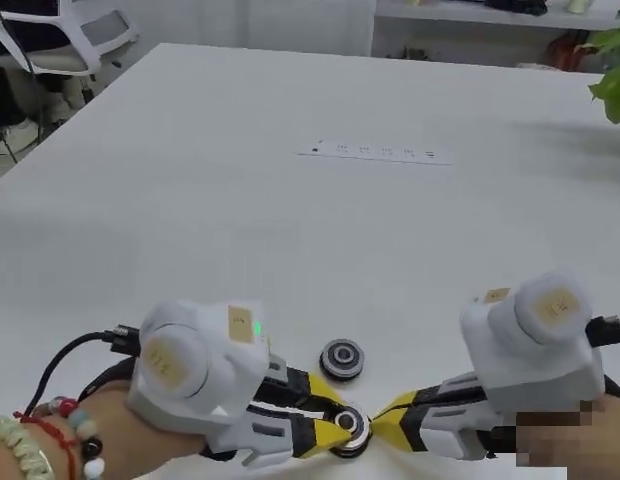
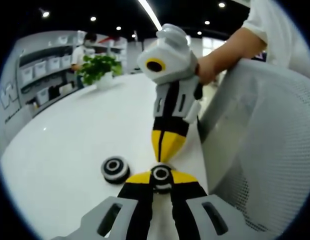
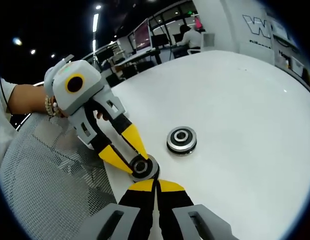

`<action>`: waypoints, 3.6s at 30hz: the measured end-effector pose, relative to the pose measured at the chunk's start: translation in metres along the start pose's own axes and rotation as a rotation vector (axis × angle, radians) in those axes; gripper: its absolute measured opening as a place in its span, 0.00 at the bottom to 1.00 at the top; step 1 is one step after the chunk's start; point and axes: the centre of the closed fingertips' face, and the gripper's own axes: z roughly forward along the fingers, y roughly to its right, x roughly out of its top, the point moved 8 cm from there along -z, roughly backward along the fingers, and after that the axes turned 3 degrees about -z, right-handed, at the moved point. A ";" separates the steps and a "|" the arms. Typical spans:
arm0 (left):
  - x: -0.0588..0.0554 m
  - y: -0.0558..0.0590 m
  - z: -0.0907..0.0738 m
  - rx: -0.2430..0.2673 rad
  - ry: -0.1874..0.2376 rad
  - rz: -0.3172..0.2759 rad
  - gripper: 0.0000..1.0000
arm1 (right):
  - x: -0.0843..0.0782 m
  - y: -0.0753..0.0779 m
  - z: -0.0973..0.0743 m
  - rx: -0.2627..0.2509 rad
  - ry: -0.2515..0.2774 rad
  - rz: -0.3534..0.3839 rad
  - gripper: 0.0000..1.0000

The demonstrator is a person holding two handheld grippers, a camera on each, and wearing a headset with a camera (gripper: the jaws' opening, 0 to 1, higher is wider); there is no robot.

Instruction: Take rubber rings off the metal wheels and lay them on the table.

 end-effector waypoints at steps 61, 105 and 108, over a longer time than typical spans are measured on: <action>-0.004 -0.013 -0.007 -0.009 -0.043 0.066 0.13 | 0.029 -0.014 0.012 0.053 0.026 0.444 0.00; 0.005 -0.014 -0.009 0.010 -0.090 0.052 0.18 | 0.033 -0.004 0.012 0.014 0.018 0.493 0.00; 0.011 -0.013 -0.012 0.008 -0.086 0.087 0.22 | 0.035 -0.004 0.010 0.011 0.028 0.493 0.00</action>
